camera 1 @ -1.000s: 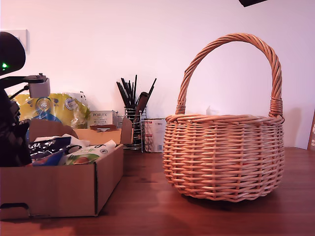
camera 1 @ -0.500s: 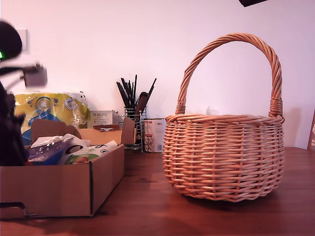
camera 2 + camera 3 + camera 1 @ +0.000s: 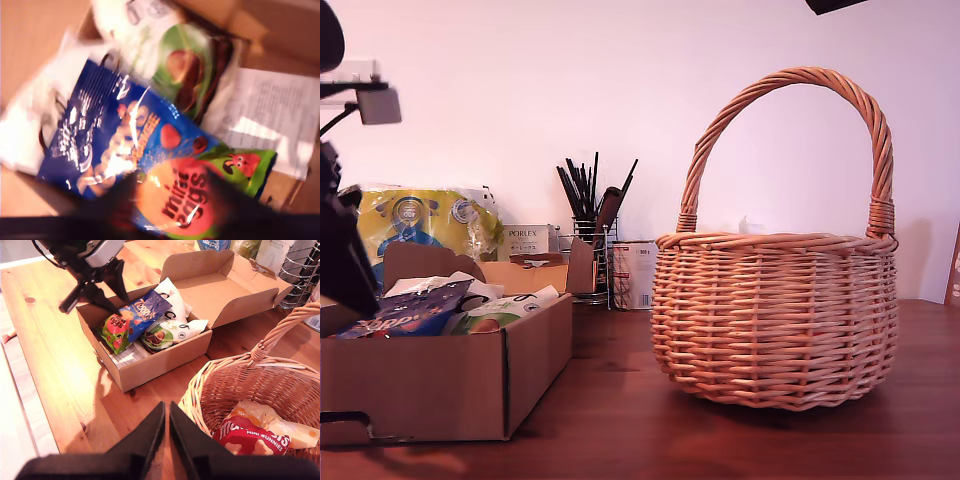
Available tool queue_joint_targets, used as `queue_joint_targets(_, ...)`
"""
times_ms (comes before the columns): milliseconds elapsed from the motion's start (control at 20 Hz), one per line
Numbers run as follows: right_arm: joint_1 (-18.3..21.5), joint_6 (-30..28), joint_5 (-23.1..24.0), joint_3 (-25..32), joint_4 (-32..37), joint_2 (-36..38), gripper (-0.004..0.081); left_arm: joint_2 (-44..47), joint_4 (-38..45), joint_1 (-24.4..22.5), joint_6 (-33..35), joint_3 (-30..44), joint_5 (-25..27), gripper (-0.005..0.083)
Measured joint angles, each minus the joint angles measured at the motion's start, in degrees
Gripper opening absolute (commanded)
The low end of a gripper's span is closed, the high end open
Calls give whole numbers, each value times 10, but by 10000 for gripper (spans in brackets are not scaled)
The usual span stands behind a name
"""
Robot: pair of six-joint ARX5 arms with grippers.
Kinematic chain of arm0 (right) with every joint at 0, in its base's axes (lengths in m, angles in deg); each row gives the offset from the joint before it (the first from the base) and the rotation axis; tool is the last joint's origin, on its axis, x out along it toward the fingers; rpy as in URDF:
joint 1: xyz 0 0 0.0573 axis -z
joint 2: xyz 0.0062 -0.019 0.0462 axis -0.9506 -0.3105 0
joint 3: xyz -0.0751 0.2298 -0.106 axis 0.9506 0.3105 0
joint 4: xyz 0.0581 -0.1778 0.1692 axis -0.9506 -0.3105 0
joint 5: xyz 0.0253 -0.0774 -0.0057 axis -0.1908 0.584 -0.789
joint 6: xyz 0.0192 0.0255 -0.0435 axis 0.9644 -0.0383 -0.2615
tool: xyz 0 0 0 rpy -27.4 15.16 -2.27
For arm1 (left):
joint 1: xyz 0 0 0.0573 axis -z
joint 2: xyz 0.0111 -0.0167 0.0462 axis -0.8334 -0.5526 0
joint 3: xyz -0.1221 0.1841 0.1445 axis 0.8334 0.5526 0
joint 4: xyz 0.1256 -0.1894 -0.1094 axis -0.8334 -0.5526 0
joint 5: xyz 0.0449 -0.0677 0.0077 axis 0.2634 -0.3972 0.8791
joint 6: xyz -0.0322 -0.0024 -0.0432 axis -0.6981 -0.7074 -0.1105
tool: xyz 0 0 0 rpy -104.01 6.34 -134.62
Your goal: Move the bags of Easter eggs from the cardboard box on the left into the woven basket on the right side.
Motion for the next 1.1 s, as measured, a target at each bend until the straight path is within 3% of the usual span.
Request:
queue_joint_targets(50, 0, 0, 0, 0, 0, 0, -12, -4, 6, 0, -35, 0, 5, 778)
queue_joint_targets(100, 0, 0, 0, 0, 0, 0, -12, -7, 14, 0, -117, 0, 10, 778)
queue_joint_targets(450, 0, 0, 0, 0, 7, -15, -12, -7, 20, 18, -327, 0, 39, 781)
queue_joint_targets(800, 0, 0, -3, 0, 31, -27, -12, -67, 26, 21, -403, 0, 56, 783)
queue_joint_targets(1100, 0, 0, -3, 0, 31, -27, -12, -98, 39, 36, -413, 0, 68, 783)
